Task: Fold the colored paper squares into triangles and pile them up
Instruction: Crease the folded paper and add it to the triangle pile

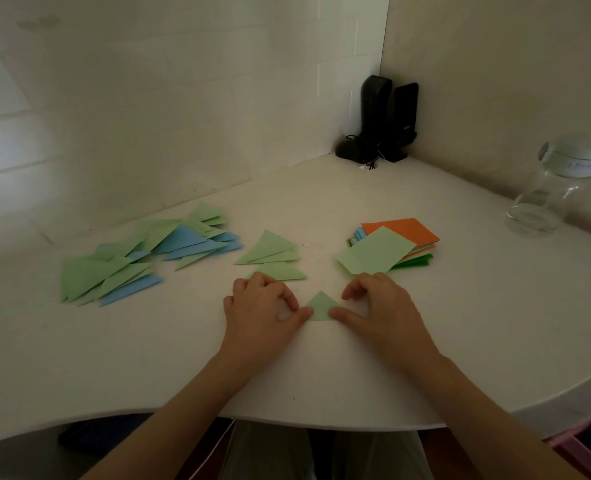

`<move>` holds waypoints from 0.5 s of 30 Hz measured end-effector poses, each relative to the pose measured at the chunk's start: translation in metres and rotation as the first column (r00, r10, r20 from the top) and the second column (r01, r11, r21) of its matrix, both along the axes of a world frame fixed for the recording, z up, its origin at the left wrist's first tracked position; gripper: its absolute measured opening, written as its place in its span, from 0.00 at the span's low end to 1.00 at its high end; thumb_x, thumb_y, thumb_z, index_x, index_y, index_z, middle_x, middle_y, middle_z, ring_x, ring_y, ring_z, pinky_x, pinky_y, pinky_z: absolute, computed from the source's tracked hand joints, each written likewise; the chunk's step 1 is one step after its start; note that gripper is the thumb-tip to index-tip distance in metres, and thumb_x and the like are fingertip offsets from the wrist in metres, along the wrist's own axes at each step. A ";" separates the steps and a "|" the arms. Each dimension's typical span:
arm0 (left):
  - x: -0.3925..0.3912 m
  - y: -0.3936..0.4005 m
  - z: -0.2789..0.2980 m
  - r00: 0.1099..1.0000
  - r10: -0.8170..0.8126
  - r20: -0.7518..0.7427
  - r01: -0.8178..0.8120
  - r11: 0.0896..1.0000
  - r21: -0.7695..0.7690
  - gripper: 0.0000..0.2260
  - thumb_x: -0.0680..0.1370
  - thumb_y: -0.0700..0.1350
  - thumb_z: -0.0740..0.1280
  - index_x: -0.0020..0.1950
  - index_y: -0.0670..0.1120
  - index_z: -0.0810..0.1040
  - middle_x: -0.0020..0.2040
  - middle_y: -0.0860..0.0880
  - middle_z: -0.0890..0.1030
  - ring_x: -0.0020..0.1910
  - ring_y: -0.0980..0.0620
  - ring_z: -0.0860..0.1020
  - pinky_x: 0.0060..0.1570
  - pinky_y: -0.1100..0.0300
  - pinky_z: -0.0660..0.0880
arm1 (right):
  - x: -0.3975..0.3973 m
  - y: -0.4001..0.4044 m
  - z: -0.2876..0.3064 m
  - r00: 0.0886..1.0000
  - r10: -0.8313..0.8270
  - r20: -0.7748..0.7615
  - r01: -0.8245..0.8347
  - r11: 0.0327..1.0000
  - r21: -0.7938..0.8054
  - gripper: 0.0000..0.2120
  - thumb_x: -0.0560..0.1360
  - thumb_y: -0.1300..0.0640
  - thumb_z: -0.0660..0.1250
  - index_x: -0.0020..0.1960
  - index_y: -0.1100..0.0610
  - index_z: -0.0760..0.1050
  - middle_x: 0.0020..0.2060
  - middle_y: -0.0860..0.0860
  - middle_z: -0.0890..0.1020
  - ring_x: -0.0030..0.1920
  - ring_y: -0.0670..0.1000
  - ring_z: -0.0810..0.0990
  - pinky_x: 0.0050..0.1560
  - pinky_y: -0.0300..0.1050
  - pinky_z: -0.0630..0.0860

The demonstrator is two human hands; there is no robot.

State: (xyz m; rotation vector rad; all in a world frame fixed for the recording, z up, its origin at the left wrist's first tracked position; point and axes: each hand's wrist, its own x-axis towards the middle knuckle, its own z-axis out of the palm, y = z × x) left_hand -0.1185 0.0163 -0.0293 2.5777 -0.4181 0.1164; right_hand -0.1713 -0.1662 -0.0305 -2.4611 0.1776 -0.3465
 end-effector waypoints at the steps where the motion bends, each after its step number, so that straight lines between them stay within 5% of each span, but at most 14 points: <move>1: 0.001 0.004 0.002 1.000 -0.006 -0.021 0.006 1.000 -0.002 0.09 0.71 0.61 0.69 0.40 0.58 0.74 0.51 0.57 0.69 0.53 0.56 0.62 0.51 0.58 0.57 | 0.000 -0.004 0.002 1.000 0.021 -0.014 -0.020 0.999 0.049 0.11 0.67 0.48 0.74 0.44 0.49 0.74 0.41 0.46 0.75 0.40 0.42 0.72 0.41 0.34 0.69; 9: -0.009 0.004 0.008 0.988 -0.149 0.041 0.151 0.987 -0.057 0.08 0.75 0.45 0.68 0.54 0.50 0.78 0.51 0.52 0.72 0.53 0.51 0.70 0.53 0.59 0.68 | -0.003 -0.010 0.005 0.998 0.050 -0.042 -0.044 0.990 0.135 0.07 0.67 0.55 0.75 0.42 0.51 0.78 0.38 0.46 0.77 0.35 0.41 0.72 0.39 0.26 0.67; 15: -0.022 -0.027 0.015 0.987 -0.135 0.093 0.112 0.970 0.217 0.20 0.78 0.55 0.64 0.66 0.48 0.67 0.60 0.46 0.68 0.58 0.46 0.69 0.55 0.57 0.66 | -0.004 -0.007 0.002 1.000 0.022 0.000 -0.022 0.992 0.126 0.06 0.67 0.53 0.75 0.40 0.50 0.77 0.39 0.47 0.77 0.37 0.41 0.72 0.39 0.27 0.67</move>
